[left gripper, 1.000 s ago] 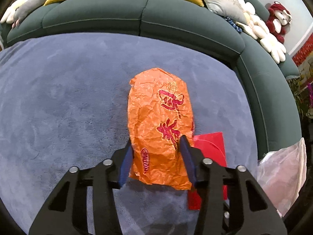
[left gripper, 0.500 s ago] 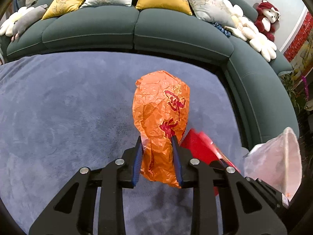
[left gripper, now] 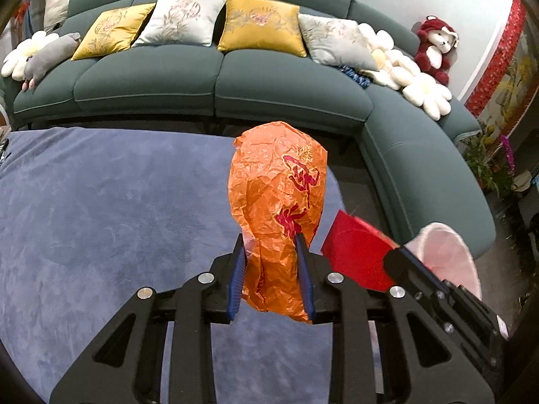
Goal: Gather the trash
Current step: 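Lift the orange bag and red envelope and carry them over the wastebasket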
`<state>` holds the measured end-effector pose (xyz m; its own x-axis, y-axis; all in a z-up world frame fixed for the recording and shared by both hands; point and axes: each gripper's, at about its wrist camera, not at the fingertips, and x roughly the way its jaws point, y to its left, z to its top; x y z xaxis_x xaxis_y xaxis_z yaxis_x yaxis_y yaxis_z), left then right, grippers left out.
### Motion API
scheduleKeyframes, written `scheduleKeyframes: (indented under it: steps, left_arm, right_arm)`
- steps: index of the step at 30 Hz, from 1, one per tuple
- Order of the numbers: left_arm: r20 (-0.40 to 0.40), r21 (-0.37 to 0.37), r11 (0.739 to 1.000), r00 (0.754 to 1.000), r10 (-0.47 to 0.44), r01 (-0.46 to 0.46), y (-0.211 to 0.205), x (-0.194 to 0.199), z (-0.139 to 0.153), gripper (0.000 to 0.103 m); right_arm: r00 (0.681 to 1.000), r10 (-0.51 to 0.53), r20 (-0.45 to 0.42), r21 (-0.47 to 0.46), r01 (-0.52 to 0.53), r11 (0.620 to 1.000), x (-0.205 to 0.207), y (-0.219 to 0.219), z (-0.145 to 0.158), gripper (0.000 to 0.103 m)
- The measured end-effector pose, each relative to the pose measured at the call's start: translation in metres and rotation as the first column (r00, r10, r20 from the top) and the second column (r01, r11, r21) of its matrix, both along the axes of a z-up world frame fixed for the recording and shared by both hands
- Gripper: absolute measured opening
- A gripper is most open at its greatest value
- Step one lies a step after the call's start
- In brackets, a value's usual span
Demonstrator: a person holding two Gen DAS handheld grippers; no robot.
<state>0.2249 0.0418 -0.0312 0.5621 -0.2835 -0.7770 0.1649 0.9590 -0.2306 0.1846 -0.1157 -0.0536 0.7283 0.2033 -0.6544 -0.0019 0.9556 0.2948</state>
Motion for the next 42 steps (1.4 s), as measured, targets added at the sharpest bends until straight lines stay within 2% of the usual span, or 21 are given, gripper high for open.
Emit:
scheduleKeyframes:
  steps: [7,17,28,35,42]
  left_arm:
    - [0.048,0.004,0.998,0.997,-0.056,0.056,-0.029,-0.029,0.030,0.027]
    - [0.081,0.019,0.983,0.979,-0.185,0.184,-0.101,-0.073,0.050,0.027]
    - [0.066,0.055,0.955,0.953,-0.295,0.292,-0.171,-0.105,0.043,0.027]
    - [0.039,0.080,0.941,0.942,-0.333,0.330,-0.197,-0.110,0.031,0.028]
    - [0.014,0.093,0.937,0.941,-0.339,0.337,-0.210,-0.106,0.022,0.031]
  right_arm:
    - [0.995,-0.053,0.083,-0.021,0.055,0.998,-0.035,-0.030,0.039,0.002]
    - [0.979,-0.162,0.124,-0.037,0.167,0.985,-0.087,-0.096,0.062,0.002]
    - [0.955,-0.270,0.124,-0.037,0.277,0.960,-0.127,-0.159,0.059,0.002]
    - [0.946,-0.304,0.116,-0.031,0.309,0.950,-0.138,-0.182,0.052,0.002]
    - [0.942,-0.319,0.107,-0.020,0.323,0.946,-0.142,-0.192,0.044,0.002]
